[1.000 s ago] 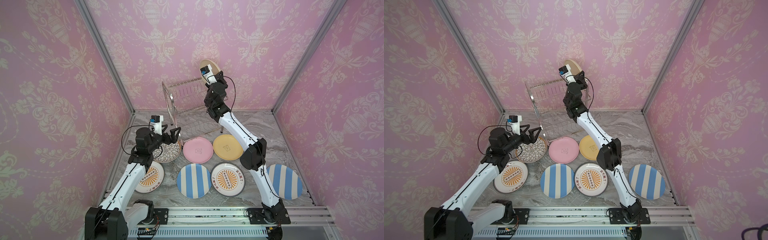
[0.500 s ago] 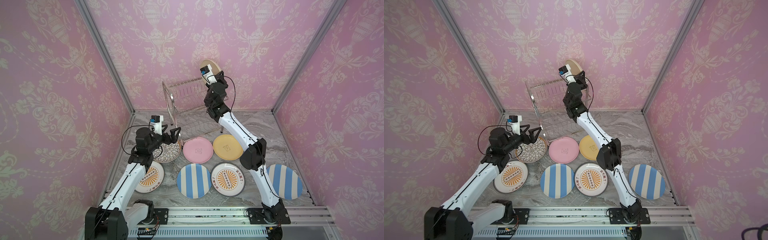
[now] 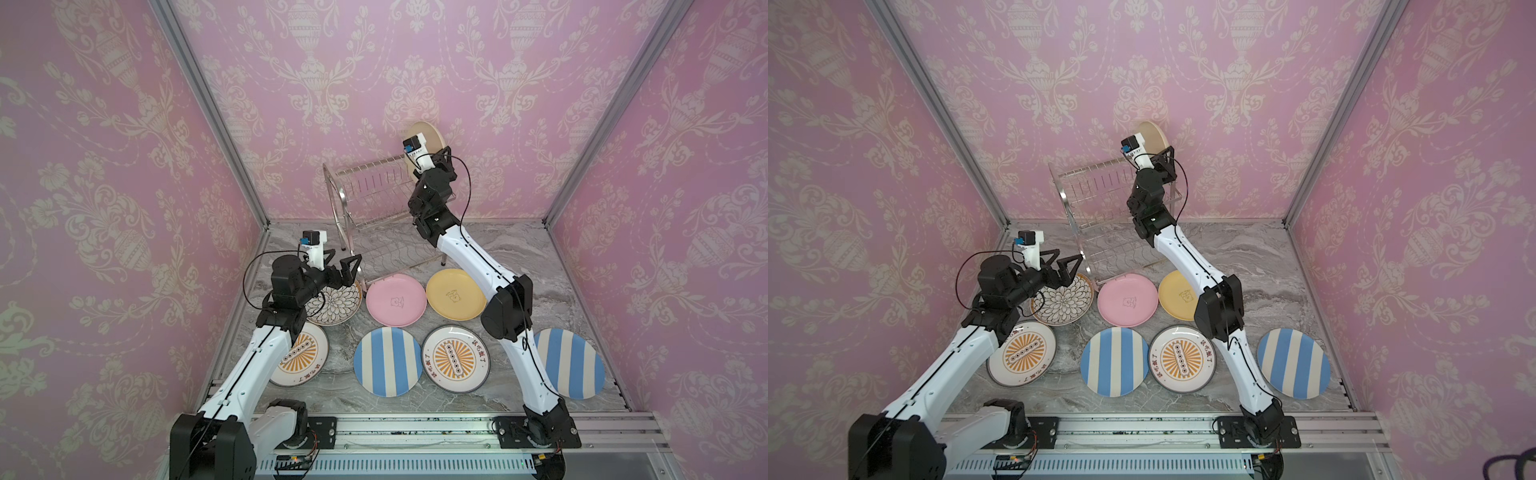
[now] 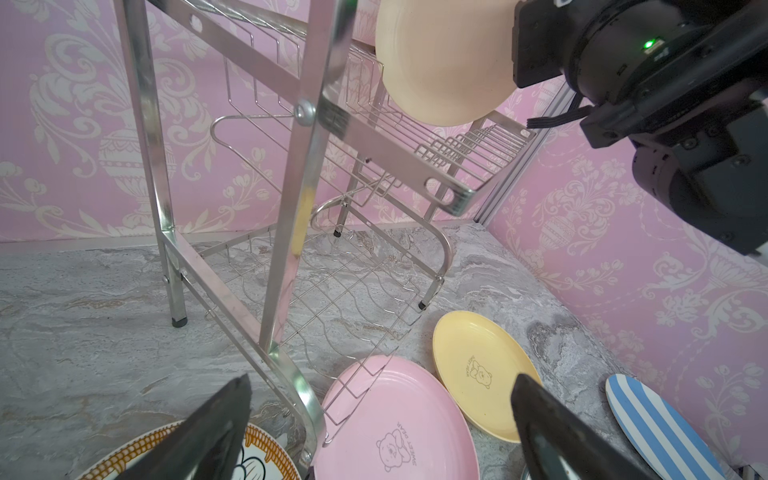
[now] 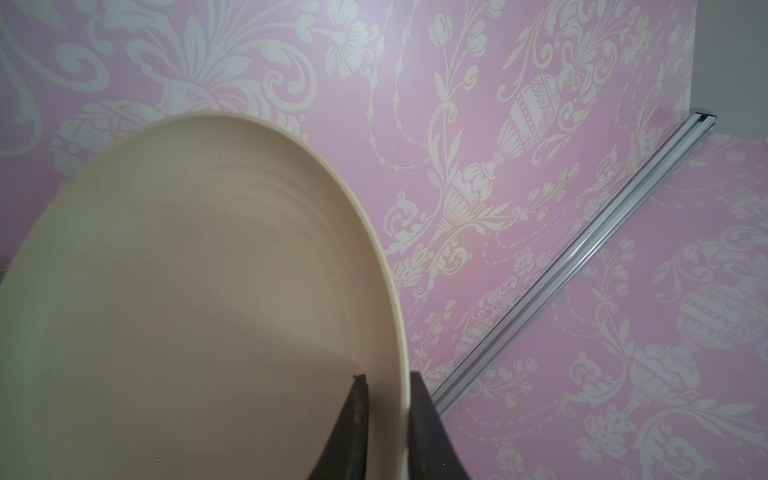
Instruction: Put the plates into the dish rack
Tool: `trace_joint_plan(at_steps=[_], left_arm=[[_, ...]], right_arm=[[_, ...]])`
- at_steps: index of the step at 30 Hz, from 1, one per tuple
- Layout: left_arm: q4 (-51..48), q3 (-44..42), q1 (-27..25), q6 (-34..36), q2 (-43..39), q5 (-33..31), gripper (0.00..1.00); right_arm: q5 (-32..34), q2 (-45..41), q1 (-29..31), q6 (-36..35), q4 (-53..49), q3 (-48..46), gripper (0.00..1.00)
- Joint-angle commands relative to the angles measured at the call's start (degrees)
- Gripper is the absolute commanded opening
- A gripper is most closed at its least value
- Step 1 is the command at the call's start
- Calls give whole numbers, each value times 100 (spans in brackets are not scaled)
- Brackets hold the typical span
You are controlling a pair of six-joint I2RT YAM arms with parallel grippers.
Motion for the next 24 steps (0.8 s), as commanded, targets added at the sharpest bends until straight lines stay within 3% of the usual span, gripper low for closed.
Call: trace_joint_plan(at_steps=[1, 6, 9, 18, 24], left_arm=[[-66, -55, -29, 122, -52, 21, 99], [-75, -60, -35, 122, -52, 21, 99], [-91, -56, -35, 120, -53, 21, 99], [-92, -60, -28, 122, -60, 12, 99], [-124, -56, -29, 122, -108, -6, 99]], right_arm=[[131, -296, -77, 34, 72, -163, 22], [120, -325, -70, -43, 100, -150, 24], [109, -359, -74, -97, 114, -136, 40], [131, -688, -63, 13, 96, -534, 57], [149, -805, -46, 177, -127, -542, 80]])
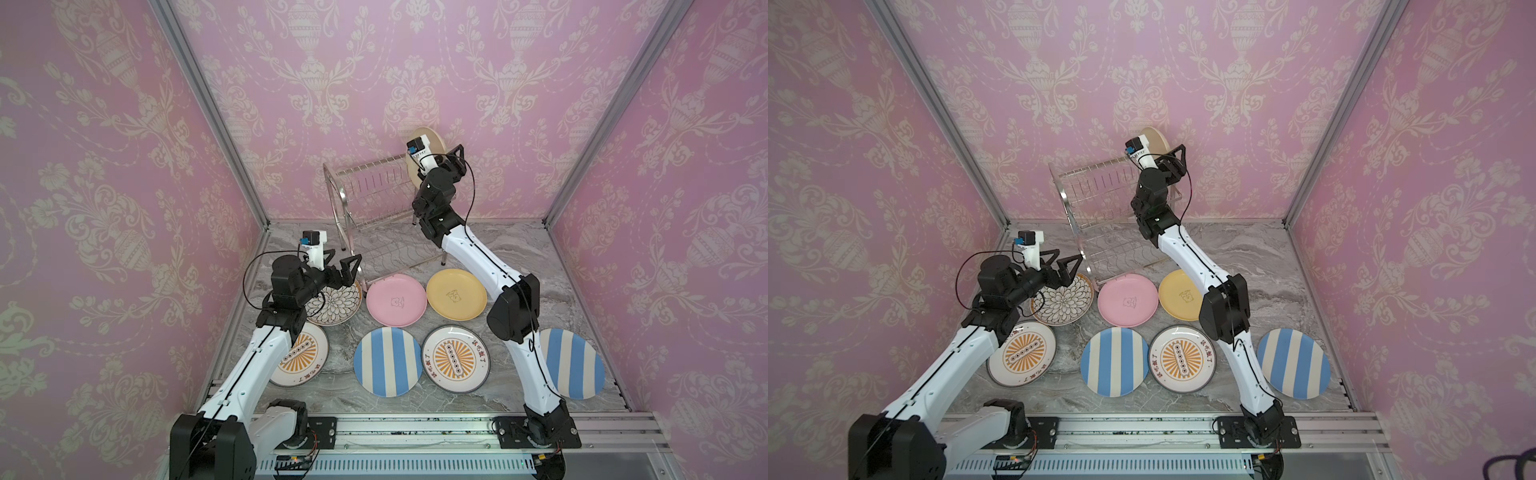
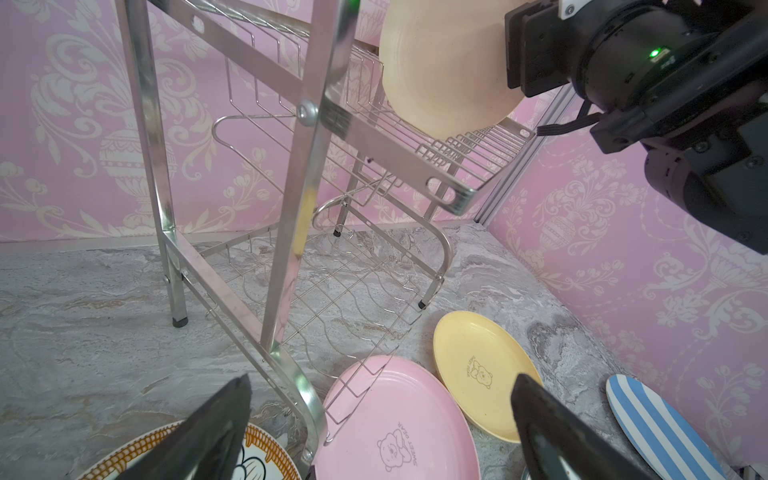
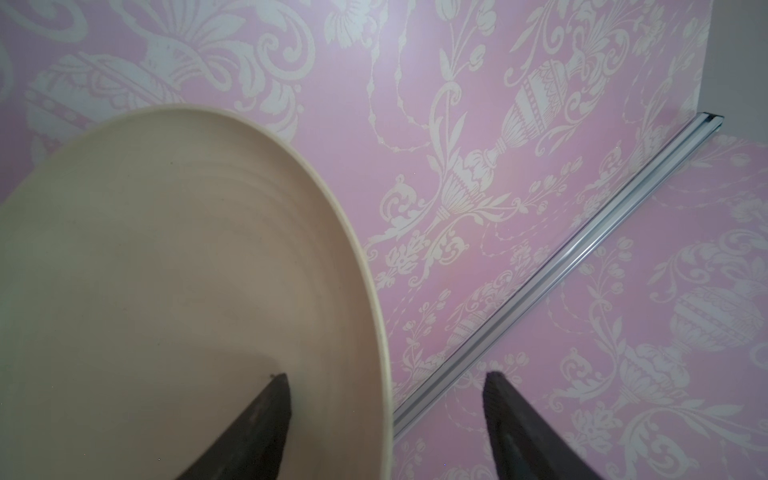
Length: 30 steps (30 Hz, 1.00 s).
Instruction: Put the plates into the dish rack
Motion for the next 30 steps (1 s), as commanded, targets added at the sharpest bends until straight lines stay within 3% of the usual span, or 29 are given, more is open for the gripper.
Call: trace_joint_plan(at_steps=[1, 4, 8, 15, 22, 30], left_arm=[[-134, -56, -31, 125, -120, -3, 99], [-158, -55, -27, 124, -136, -45, 99], [-268, -53, -33, 143, -128, -92, 99], [-329, -30, -31, 157, -181, -160, 99], [-408, 15, -31, 175, -170, -194, 99], [-410, -20, -26, 167, -272, -217, 99]], right_arm=[[106, -502, 4, 301, -129, -146, 82], [-27, -805, 15, 822, -428, -498, 88], [-247, -1118, 22, 1873, -1545, -628, 95], [-917, -1714, 64, 3209, -2702, -1050, 98], [-1241, -1812, 66, 3616, -3394, -839, 100], [-1235, -1358, 57, 3508, -3637, -218, 99]])
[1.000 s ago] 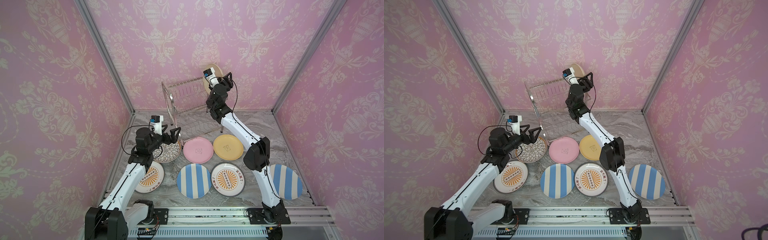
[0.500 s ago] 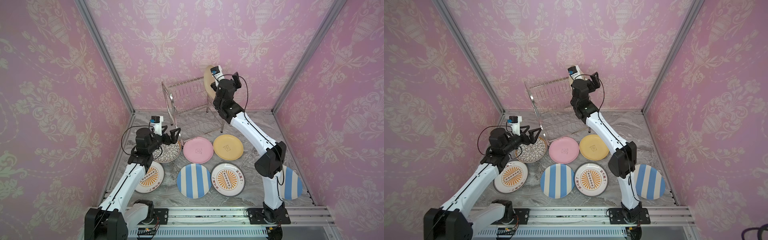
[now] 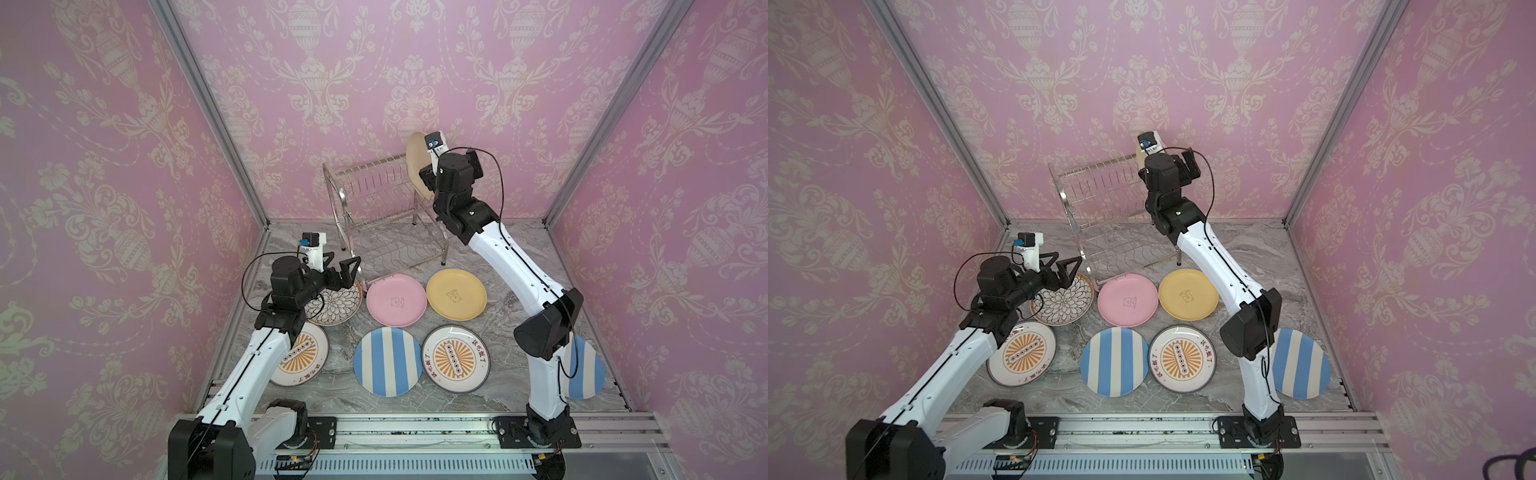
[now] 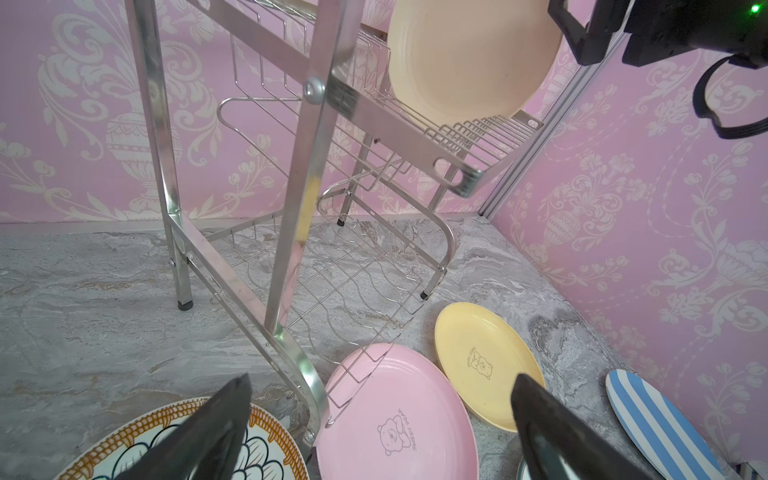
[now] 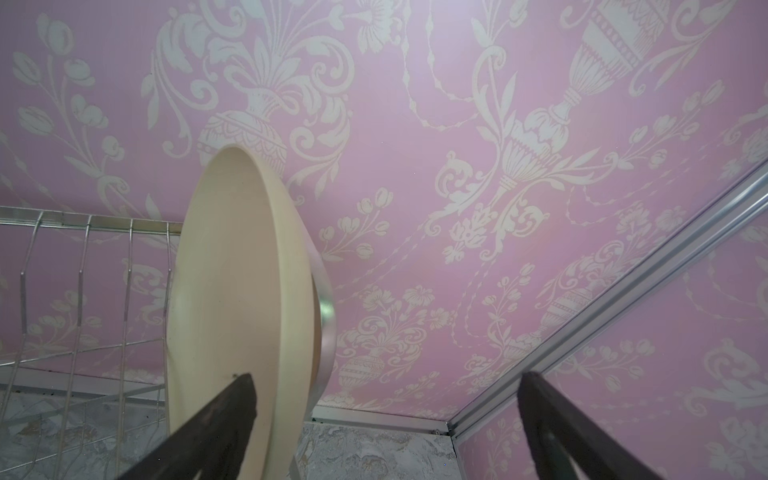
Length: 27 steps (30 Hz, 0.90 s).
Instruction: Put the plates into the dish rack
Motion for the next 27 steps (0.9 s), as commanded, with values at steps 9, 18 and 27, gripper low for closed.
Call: trace_joint_plan(at_steps=[9, 18, 27], left_arm=[[-97, 6, -33, 170, -114, -153, 99], [-122, 14, -34, 188, -59, -181, 99], [-158, 59, -30, 186, 0, -210, 99]], right_arm=[[-414, -97, -35, 604, -396, 306, 92], [-821, -292, -44, 1060, -835, 378, 93], [-1023, -778, -52, 1379, -1201, 117, 93]])
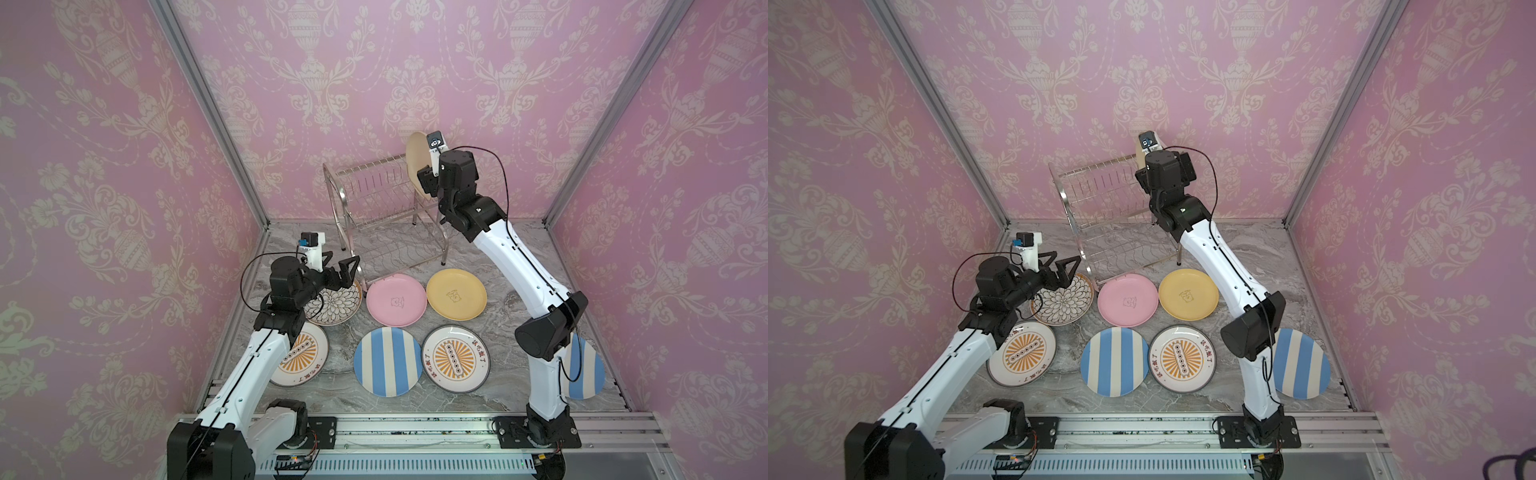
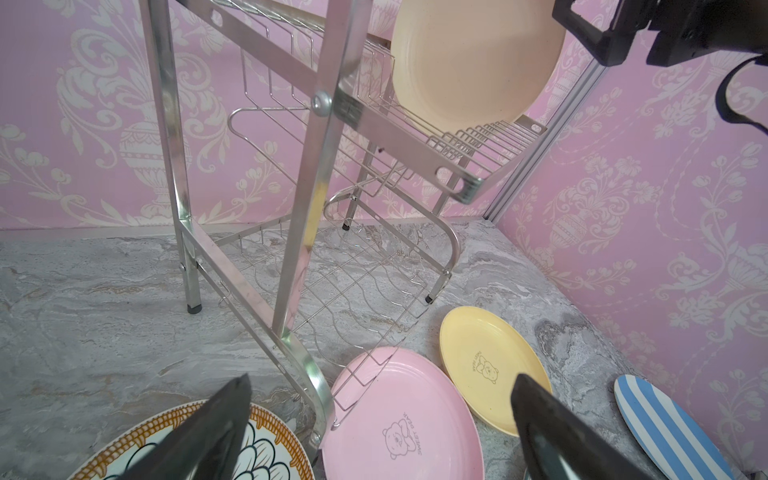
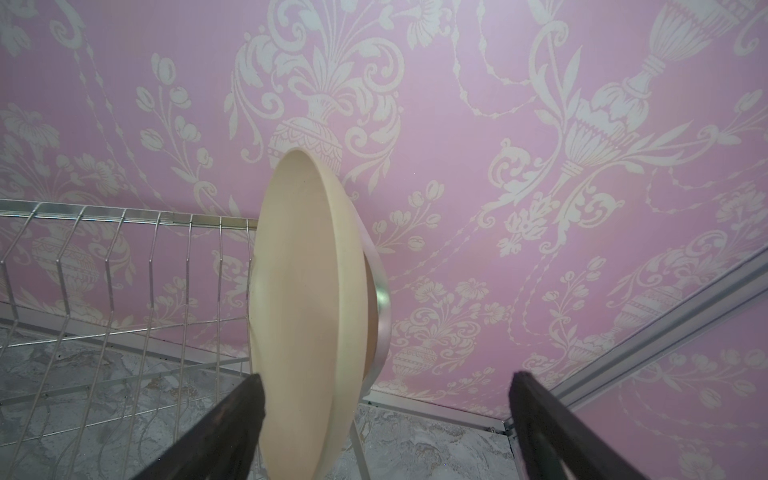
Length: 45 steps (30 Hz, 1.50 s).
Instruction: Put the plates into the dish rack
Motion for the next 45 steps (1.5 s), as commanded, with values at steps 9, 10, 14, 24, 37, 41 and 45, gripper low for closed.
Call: trace_joint_plan(at_steps=[9, 10, 14, 24, 37, 41, 45], left_arm=[[-136, 105, -27, 123, 66, -116, 99], [-142, 108, -26, 131, 61, -114, 99], [-146, 81, -33, 155, 8, -162, 99], [-218, 78, -28, 196, -34, -163, 99], [-174, 59, -29, 224, 9, -171, 99], [-167, 59, -32, 217, 6, -158, 99], [-160, 62, -32, 218, 24, -156, 99]], right_arm=[[-1161, -1084, -352, 1258, -686, -437, 84], [-1254, -1037, -389, 1331, -822, -350, 83], [-1291, -801, -445, 1400, -1185, -78, 78], [-1477, 37, -474, 1507, -1456, 746, 77], [-1307, 588, -547, 1535, -1410, 1089, 70], [-1269, 684, -544, 1514, -1355, 1137, 68], [-1291, 794, -540, 1520, -1387, 1212, 65]])
